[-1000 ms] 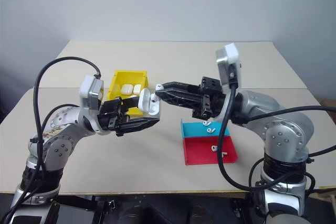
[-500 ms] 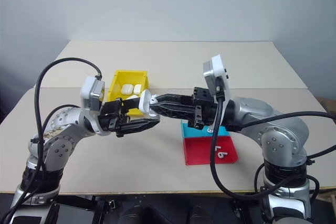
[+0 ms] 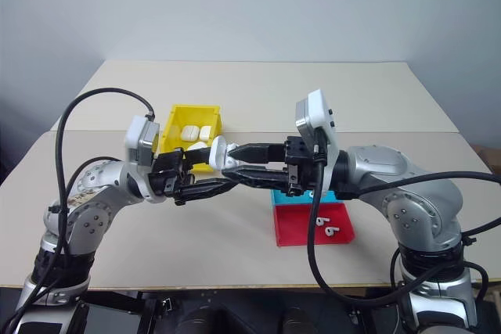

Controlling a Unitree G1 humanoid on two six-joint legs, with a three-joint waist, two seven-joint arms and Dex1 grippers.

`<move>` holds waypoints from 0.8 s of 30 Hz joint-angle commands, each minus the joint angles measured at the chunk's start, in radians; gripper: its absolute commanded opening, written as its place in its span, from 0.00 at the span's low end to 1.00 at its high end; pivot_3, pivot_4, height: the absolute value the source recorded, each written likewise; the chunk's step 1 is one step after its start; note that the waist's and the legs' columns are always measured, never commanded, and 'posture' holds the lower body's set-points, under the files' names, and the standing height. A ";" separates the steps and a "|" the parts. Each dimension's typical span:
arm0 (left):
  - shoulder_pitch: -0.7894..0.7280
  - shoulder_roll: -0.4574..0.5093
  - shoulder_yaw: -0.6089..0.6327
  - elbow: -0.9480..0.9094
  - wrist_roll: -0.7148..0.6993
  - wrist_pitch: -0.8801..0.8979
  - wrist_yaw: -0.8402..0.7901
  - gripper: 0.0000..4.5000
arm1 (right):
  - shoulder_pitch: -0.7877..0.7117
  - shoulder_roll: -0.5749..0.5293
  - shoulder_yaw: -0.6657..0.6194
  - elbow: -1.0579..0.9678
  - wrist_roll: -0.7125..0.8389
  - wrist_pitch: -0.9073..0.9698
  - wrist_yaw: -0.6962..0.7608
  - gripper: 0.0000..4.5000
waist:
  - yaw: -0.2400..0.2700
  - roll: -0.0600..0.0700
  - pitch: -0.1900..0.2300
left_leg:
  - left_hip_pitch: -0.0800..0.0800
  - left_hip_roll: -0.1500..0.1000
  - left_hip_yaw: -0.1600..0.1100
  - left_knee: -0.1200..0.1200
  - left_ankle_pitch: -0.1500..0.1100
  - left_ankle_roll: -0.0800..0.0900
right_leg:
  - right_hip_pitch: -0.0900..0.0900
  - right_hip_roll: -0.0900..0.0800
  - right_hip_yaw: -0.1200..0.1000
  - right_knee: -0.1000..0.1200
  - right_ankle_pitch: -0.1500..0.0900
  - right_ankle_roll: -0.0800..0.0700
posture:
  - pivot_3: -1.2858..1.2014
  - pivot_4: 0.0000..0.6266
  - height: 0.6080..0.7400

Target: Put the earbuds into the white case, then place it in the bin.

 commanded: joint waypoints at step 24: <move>-0.099 -0.092 -0.152 0.128 0.297 -0.108 0.103 0.61 | -0.425 -0.166 0.280 0.232 -0.385 -0.119 0.273 0.01 | -0.001 0.000 0.000 | -0.001 0.000 0.001 0.000 0.000 0.000 | -0.002 0.000 0.000 0.000 0.000 0.000 | 0.52 0.24 1.00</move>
